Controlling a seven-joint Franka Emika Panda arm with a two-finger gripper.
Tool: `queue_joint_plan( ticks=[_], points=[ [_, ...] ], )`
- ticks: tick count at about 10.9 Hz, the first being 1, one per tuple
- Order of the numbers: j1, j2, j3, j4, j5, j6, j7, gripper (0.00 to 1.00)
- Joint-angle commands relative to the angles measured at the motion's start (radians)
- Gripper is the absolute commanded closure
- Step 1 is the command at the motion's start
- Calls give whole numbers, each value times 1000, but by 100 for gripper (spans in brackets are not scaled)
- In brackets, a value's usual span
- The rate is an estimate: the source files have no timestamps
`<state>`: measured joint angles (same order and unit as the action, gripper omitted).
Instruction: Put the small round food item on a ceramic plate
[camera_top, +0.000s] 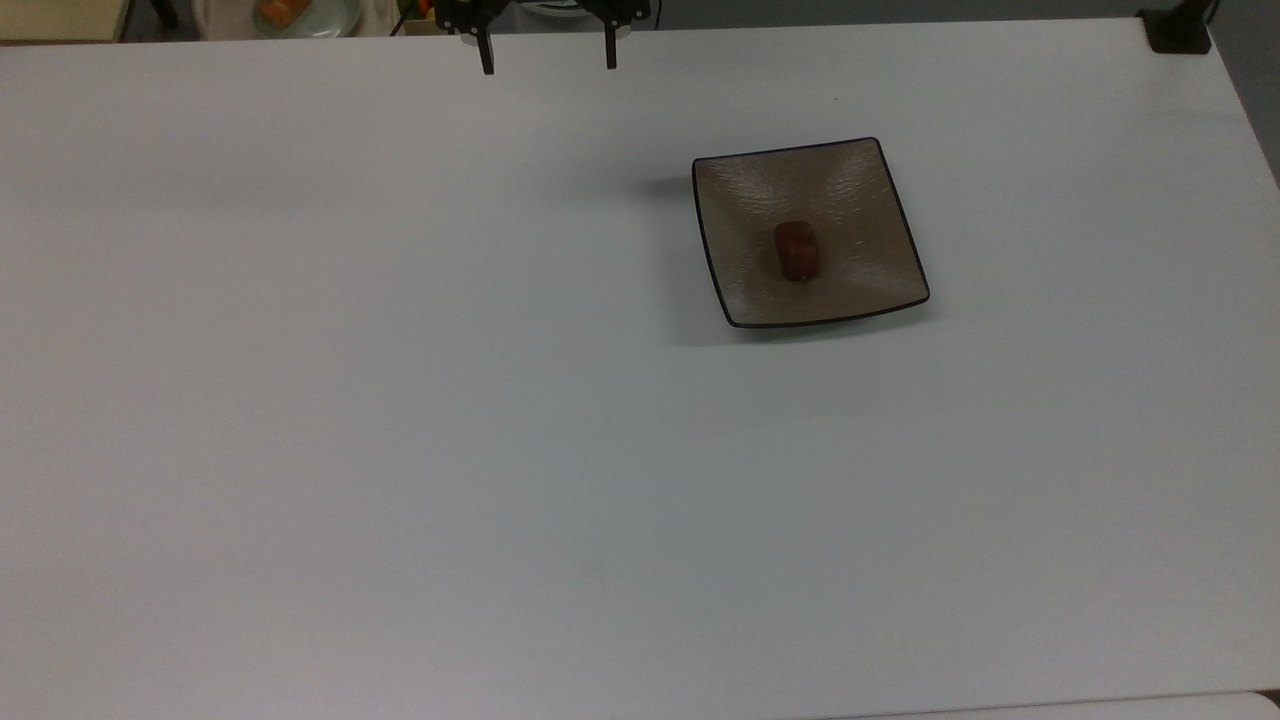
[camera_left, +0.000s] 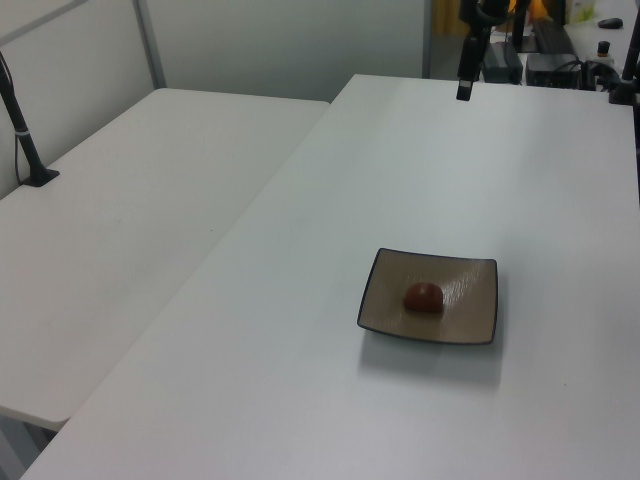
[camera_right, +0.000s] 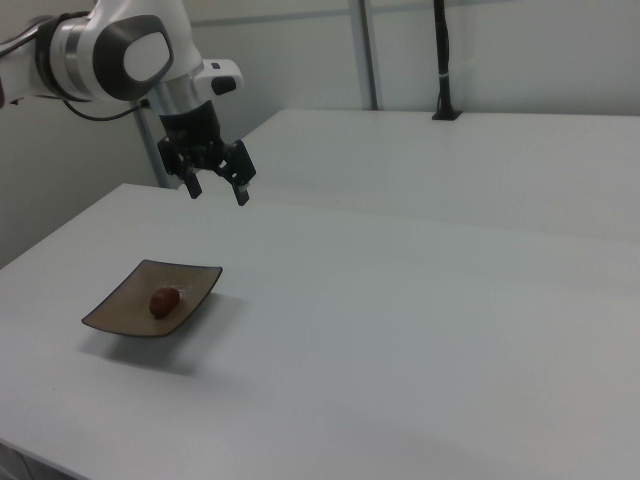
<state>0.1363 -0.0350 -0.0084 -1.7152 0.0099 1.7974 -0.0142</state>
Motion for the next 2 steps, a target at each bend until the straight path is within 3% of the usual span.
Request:
queue_joint_plan(
  ticks=[1, 2],
  points=[
    [3, -16, -4, -15, 1, 14, -21, 0],
    [3, -16, -4, -15, 1, 13, -21, 0]
  ],
)
